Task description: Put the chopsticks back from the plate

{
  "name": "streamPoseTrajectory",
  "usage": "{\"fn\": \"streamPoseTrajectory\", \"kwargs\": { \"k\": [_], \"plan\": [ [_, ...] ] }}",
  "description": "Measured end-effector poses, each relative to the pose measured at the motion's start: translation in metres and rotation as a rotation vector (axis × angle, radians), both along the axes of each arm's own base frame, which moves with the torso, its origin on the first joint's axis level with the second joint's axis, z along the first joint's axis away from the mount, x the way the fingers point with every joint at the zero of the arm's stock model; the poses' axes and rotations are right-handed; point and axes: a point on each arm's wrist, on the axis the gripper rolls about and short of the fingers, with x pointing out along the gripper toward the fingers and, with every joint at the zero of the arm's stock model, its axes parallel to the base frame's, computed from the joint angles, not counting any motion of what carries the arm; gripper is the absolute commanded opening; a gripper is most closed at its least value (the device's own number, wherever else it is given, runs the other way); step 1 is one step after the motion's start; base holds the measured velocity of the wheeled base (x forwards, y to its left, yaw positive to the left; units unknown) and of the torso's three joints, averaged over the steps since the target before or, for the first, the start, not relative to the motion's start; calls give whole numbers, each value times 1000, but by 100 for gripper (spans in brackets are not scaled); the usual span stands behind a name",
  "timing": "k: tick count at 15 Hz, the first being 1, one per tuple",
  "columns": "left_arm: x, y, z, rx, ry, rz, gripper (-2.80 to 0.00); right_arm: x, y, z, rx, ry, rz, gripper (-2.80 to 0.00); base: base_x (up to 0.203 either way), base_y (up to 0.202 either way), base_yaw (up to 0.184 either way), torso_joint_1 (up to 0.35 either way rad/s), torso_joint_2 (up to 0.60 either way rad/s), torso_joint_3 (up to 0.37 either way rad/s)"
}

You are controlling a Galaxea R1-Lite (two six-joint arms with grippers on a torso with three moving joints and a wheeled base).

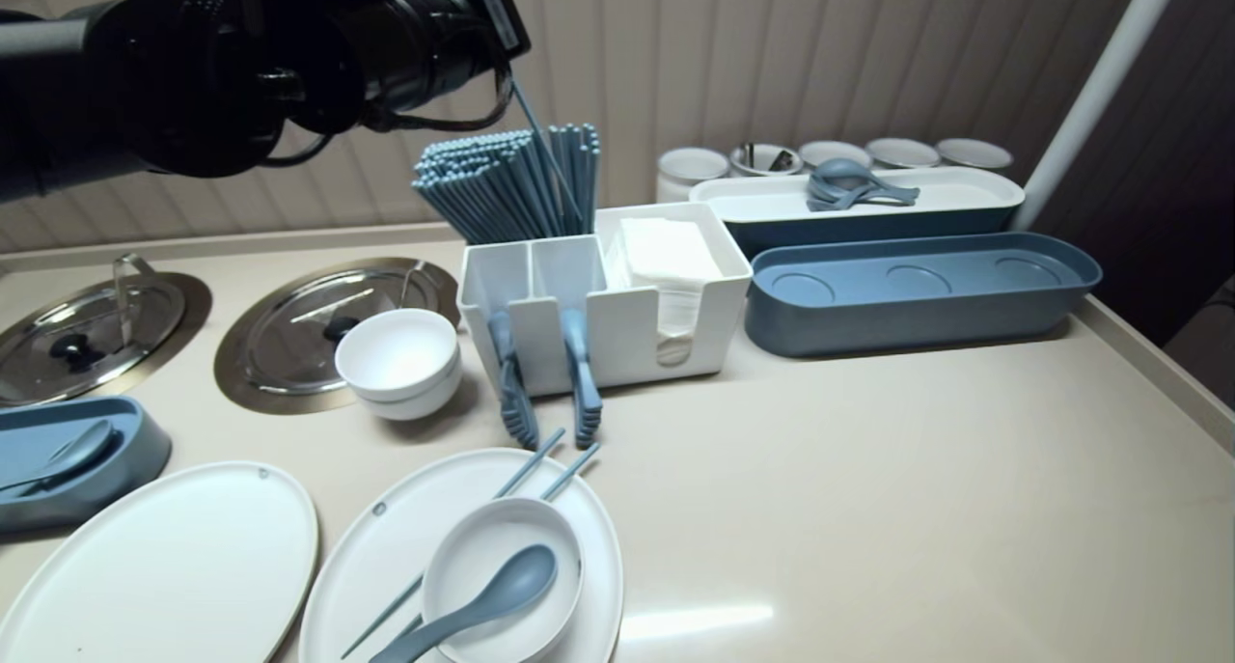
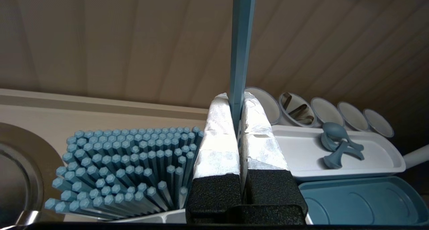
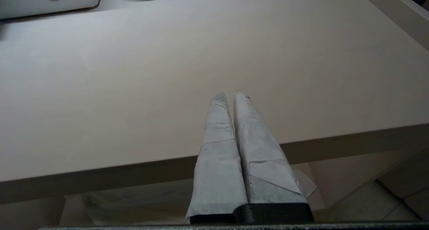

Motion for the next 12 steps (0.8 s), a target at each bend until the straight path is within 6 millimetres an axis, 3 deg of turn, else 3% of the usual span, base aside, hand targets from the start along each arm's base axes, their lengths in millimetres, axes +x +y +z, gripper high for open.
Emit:
{"fn": "streamPoseTrajectory", "kwargs": {
  "k": [12],
  "plan": [
    [28, -18, -30, 140, -121, 162, -280, 0, 0, 0, 0, 0, 0, -280, 0, 0, 0, 0, 0, 0]
  ]
}}
